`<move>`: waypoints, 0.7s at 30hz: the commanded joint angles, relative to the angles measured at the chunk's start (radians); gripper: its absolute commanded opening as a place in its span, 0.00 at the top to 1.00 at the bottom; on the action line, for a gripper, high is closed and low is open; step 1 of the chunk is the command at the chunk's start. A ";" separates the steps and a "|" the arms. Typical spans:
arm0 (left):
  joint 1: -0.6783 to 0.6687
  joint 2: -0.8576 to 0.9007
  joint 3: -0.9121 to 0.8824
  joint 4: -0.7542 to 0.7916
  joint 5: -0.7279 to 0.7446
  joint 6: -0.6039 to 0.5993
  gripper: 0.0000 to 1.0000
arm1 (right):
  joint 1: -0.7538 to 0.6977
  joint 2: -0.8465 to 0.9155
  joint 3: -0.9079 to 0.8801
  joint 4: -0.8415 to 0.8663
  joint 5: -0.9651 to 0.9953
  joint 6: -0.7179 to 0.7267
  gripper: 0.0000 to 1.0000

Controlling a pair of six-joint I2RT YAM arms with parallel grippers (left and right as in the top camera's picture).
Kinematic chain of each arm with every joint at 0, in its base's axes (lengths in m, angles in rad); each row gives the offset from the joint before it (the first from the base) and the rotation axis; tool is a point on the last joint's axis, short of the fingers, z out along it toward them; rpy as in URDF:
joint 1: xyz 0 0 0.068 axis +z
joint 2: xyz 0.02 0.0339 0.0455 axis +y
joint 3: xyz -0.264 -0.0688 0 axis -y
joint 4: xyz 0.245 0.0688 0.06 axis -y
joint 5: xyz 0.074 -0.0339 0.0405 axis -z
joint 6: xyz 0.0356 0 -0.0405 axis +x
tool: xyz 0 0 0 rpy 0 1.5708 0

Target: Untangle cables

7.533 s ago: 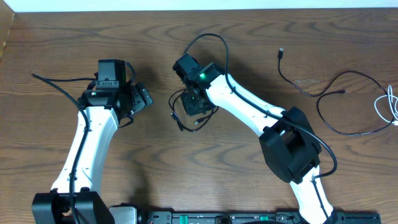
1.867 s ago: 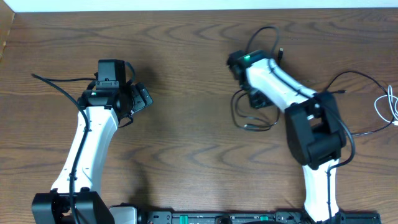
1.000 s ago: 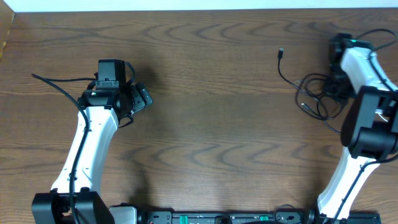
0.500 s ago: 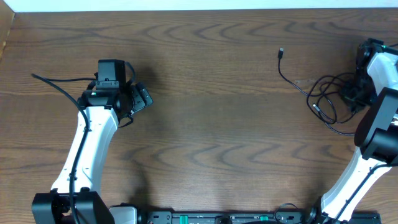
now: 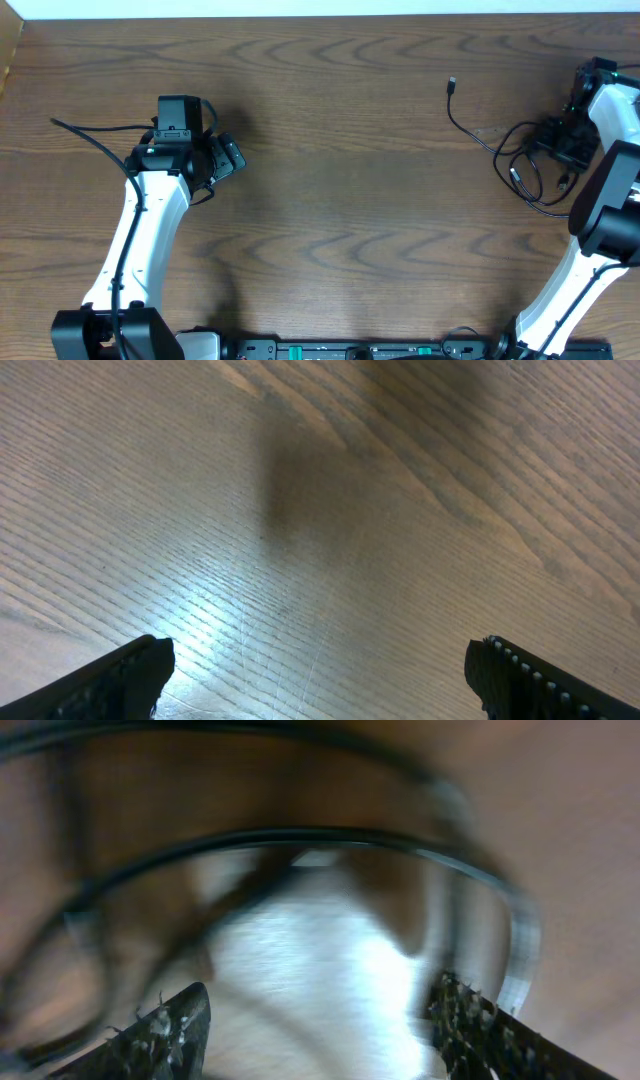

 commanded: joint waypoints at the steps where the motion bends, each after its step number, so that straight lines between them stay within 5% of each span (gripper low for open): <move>1: 0.002 0.005 0.008 -0.003 -0.012 -0.005 0.02 | 0.014 -0.029 0.009 0.016 -0.183 -0.094 0.31; 9: 0.002 0.005 0.008 -0.003 -0.012 -0.005 0.02 | 0.020 -0.029 0.009 0.053 -0.099 -0.055 0.28; 12: 0.002 0.005 0.008 -0.003 -0.012 -0.005 0.03 | 0.020 -0.029 0.009 0.060 0.027 -0.011 0.17; 14: 0.002 0.005 0.008 -0.003 -0.012 -0.005 0.02 | 0.020 -0.030 0.013 0.060 0.026 -0.011 0.01; 21: 0.002 0.005 0.008 -0.003 -0.012 -0.005 0.02 | 0.023 -0.031 0.081 0.090 0.031 -0.011 0.01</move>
